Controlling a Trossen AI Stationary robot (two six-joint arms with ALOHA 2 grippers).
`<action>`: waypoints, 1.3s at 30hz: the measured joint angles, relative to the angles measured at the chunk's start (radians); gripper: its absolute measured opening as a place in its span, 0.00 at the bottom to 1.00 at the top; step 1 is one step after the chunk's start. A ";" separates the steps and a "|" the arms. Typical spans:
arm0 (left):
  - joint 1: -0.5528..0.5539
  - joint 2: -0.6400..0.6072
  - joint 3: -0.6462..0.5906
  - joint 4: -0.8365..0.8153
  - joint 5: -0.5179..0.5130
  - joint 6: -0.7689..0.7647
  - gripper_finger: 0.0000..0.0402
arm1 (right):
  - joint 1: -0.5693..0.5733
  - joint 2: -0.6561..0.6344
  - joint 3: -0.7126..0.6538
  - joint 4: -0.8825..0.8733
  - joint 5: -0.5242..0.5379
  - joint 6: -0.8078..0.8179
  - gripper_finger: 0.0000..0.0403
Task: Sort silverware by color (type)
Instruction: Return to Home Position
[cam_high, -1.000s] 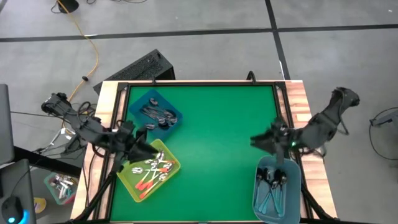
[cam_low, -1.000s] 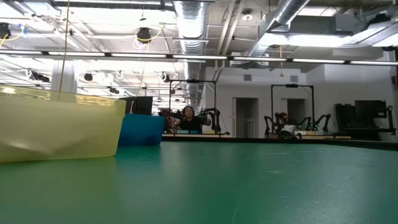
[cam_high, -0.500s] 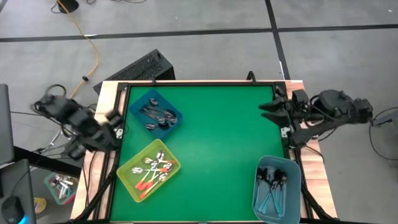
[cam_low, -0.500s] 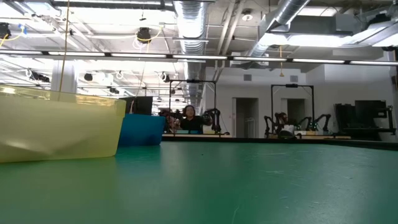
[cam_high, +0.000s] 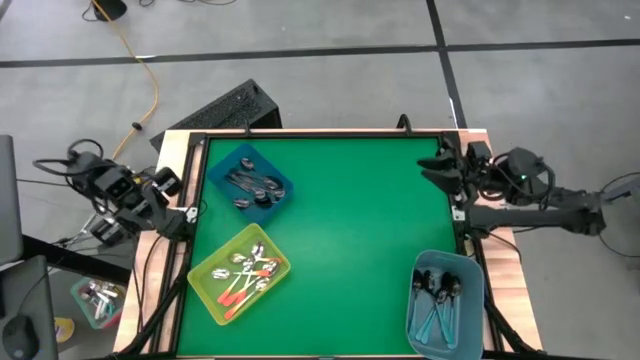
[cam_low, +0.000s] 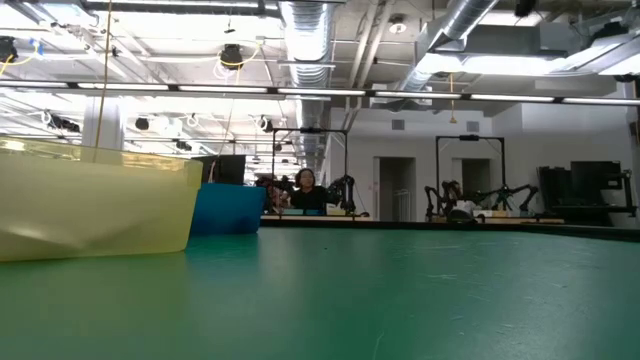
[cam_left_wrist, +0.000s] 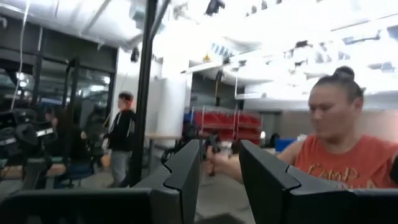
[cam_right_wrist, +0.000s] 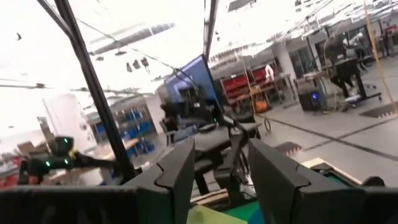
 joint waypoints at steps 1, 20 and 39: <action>0.000 -0.027 -0.038 0.031 -0.001 -0.010 0.25 | -0.005 -0.024 -0.030 0.020 -0.001 0.008 0.41; 0.000 -0.230 -0.425 0.337 0.005 -0.080 0.25 | -0.007 -0.452 -0.568 0.215 0.022 0.058 0.41; 0.000 -0.228 -0.738 0.648 -0.046 -0.100 0.25 | -0.023 -0.449 -0.636 0.143 0.057 0.020 0.41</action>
